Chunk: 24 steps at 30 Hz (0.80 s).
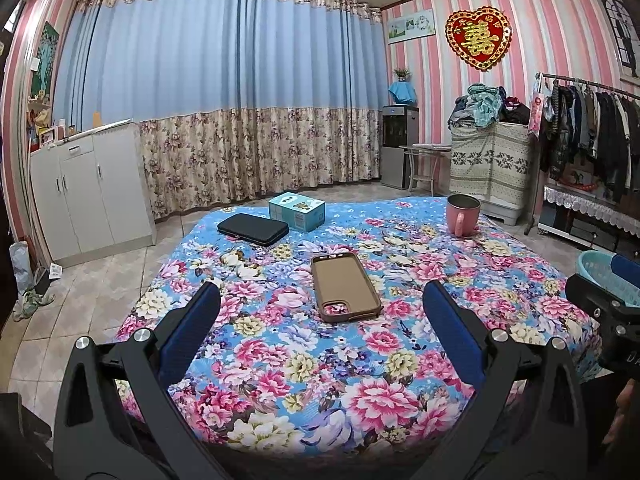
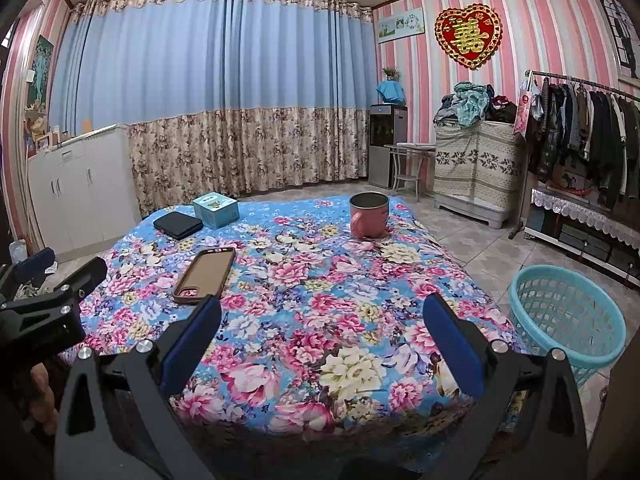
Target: Collect trash
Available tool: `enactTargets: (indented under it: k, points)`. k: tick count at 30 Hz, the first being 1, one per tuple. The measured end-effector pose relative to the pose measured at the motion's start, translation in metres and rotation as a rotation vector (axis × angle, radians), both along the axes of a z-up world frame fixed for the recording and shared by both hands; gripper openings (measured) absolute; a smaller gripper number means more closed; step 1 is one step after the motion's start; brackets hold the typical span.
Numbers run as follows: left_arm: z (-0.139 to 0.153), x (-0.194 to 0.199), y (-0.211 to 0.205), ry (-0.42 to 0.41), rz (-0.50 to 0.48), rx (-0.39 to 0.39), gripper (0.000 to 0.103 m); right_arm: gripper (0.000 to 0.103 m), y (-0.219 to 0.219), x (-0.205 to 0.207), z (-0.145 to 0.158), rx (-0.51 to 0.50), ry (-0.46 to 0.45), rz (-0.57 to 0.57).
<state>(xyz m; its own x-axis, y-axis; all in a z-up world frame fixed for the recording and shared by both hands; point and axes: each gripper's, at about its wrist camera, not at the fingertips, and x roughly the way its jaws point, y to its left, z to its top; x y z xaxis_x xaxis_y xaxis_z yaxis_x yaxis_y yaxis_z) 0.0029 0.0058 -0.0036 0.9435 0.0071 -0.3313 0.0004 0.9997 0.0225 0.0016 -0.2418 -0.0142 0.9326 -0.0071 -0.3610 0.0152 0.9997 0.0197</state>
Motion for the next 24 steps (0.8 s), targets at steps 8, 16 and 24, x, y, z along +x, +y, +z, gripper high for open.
enactTargets:
  k: [8, 16, 24]
  points:
    - [0.0000, -0.0001, 0.0006, 0.002, -0.001, 0.000, 0.098, 0.099, 0.0007, 0.0012, -0.0011, -0.001, 0.003, 0.000]
    - [0.0003, 0.0002, 0.0016, 0.001, -0.001, 0.002, 0.098, 0.099, 0.0003, 0.0012, -0.0014, 0.001, 0.006, 0.000]
    - [0.0000, 0.0004, 0.0020, 0.003, -0.002, 0.002, 0.098, 0.099, 0.0009, 0.0013, -0.0013, 0.000, 0.005, 0.000]
